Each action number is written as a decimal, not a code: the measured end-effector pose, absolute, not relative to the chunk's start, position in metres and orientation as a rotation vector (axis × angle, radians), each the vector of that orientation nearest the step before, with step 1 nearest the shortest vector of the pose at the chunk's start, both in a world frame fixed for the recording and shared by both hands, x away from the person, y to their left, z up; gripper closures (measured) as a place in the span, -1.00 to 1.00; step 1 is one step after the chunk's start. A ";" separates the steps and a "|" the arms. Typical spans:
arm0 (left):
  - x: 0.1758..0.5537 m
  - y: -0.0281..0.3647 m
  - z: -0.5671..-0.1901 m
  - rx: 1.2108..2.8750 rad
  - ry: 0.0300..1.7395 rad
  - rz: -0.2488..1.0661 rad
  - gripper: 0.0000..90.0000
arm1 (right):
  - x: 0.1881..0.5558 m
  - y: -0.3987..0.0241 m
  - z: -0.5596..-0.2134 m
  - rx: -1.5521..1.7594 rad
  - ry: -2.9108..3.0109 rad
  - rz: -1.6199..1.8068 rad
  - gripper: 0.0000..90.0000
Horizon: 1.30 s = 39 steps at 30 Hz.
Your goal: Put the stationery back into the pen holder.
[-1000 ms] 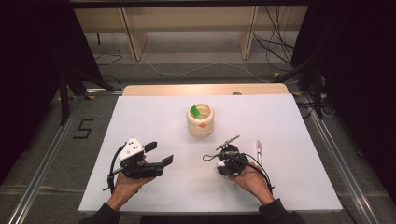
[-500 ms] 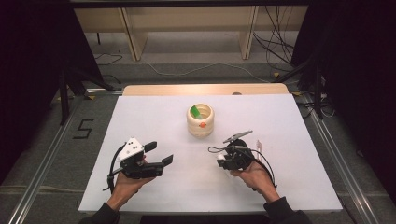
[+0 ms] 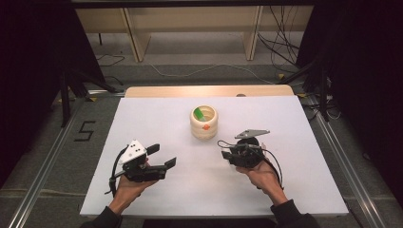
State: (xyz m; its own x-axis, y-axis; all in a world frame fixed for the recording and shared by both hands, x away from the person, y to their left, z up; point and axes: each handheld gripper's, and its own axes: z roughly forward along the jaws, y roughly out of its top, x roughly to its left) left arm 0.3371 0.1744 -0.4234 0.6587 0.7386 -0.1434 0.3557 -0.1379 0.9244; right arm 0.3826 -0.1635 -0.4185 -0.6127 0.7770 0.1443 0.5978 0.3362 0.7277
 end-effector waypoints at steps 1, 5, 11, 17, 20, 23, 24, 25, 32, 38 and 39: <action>0.337 0.175 -0.423 1.741 0.887 0.421 -0.61 | 0.383 -0.164 -0.418 1.233 2.362 1.150 0.51; 0.337 0.176 -0.423 1.738 0.887 0.421 -0.61 | 0.384 -0.164 -0.416 1.228 2.325 1.186 0.51; 0.337 0.176 -0.423 1.735 0.886 0.420 -0.61 | 0.389 -0.164 -0.417 1.226 2.286 1.237 0.51; 0.337 0.177 -0.423 1.736 0.885 0.423 -0.61 | 0.392 -0.163 -0.415 1.213 2.266 1.251 0.51; 0.336 0.178 -0.422 1.730 0.886 0.424 -0.61 | 0.395 -0.162 -0.413 1.203 2.260 1.254 0.51; 0.336 0.178 -0.422 1.732 0.887 0.426 -0.61 | 0.397 -0.160 -0.411 1.192 2.251 1.265 0.51; 0.336 0.178 -0.422 1.732 0.887 0.426 -0.61 | 0.398 -0.160 -0.409 1.181 2.246 1.269 0.51; 0.336 0.178 -0.422 1.731 0.886 0.426 -0.61 | 0.398 -0.160 -0.408 1.176 2.240 1.277 0.51; 0.336 0.179 -0.423 1.724 0.887 0.425 -0.61 | 0.408 -0.160 -0.397 1.167 2.190 1.329 0.51; 0.336 0.179 -0.423 1.722 0.885 0.425 -0.61 | 0.418 -0.156 -0.392 1.149 2.166 1.345 0.51; 0.336 0.179 -0.422 1.721 0.882 0.425 -0.61 | 0.419 -0.156 -0.391 1.142 2.162 1.348 0.51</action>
